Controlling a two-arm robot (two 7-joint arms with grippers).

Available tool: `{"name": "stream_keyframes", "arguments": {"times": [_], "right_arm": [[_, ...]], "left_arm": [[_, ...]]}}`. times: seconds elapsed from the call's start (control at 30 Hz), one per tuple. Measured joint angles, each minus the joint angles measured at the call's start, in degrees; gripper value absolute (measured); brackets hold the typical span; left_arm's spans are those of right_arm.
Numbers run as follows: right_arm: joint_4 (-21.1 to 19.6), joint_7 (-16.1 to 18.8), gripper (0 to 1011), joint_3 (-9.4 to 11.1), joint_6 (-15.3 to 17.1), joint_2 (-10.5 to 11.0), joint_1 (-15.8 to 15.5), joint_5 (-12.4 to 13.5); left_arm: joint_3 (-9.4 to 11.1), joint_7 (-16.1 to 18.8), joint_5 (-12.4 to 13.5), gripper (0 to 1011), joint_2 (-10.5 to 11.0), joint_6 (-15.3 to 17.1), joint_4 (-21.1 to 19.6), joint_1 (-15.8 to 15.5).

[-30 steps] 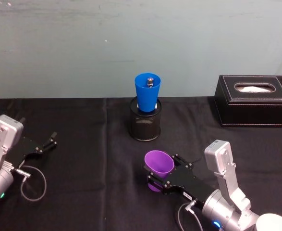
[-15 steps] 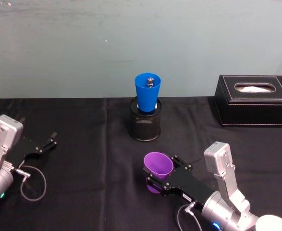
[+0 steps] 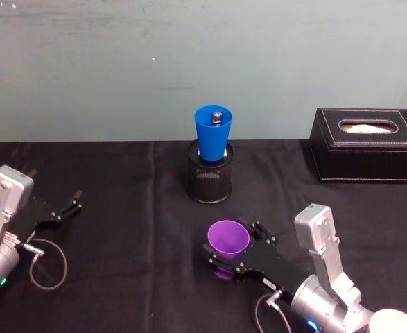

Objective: Pick up one cup with a gripper and tap it against the other cup.

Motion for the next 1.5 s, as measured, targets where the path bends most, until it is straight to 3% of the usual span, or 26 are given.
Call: {"name": "stream_keyframes", "arguments": {"times": [0.4,0.53,0.7,0.97,1.17,1.5], "right_arm": [[-6.1,-1.3,1003,3.2,-1.0,0.2,-1.2,0.9],[-7.8,-3.1,1003,5.1,-1.1,0.0,-2.1,1.4],[-9.0,-8.8,1003,8.4,-0.6,-1.6,-4.2,0.2],[-6.6,-16.6,1003,12.1,2.3,-5.4,-5.5,-2.2],[-4.2,-17.7,1003,13.1,2.7,-7.0,-5.3,-3.3],[-3.4,-17.7,1002,13.4,2.3,-7.1,-5.1,-3.7]], "left_arm": [[0.0,0.0,0.0,1000,0.0,0.0,0.0,0.0],[0.0,0.0,0.0,1000,0.0,0.0,0.0,0.0],[0.0,0.0,0.0,1000,0.0,0.0,0.0,0.0],[0.0,0.0,0.0,1000,0.0,0.0,0.0,0.0],[0.0,0.0,0.0,1000,0.0,0.0,0.0,0.0],[0.0,0.0,0.0,1000,0.0,0.0,0.0,0.0]]}}
